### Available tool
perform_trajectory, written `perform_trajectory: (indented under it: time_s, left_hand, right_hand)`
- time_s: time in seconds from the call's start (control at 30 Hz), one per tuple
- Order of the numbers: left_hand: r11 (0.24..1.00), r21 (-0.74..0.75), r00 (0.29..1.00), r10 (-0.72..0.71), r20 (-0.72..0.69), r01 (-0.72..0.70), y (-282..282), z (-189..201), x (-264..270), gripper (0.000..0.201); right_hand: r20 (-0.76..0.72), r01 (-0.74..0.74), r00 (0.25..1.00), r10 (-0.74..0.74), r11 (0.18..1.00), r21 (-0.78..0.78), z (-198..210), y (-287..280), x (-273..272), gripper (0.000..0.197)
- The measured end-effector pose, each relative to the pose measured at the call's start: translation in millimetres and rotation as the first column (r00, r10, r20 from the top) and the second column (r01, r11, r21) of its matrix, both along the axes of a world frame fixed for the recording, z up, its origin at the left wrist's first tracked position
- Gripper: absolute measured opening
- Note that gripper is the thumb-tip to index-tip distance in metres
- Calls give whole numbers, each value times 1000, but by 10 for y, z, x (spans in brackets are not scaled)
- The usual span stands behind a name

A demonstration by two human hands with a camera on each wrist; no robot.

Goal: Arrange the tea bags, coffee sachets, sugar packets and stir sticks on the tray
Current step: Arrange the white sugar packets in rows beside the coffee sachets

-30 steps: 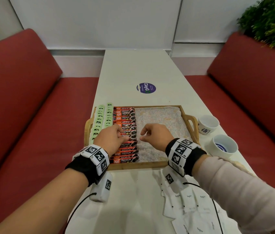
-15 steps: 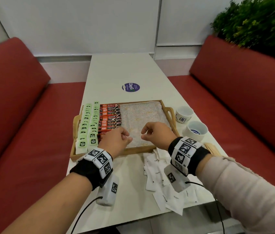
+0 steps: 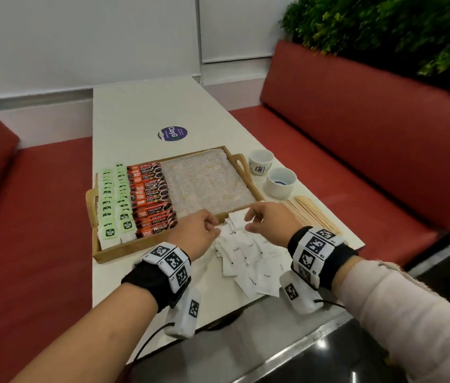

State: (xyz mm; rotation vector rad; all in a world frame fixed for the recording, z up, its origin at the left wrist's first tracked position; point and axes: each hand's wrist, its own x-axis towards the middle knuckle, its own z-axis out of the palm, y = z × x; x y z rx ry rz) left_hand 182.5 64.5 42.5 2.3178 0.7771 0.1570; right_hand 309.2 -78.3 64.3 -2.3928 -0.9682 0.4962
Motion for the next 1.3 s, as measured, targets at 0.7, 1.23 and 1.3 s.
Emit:
perform_trajectory:
  time_s: [0.7,1.23,1.3]
  left_hand:
    - [985,48,933,-141,-330,166,-745,-332,-116,48]
    - [999,-1,945,35,-327,-37,-599,-433,-303,64]
    - [998,-2,945,61,-320,-65,-523,-444,-368,66]
  right_hand:
    - [-20,331,934,-358,883,-332,-561,-634,-442,82]
    - [-111,235,962,-249,964,-126,-791,-162,-783,66]
    - [-132,200,969,-211,976,-89,-804,-90,-841,62]
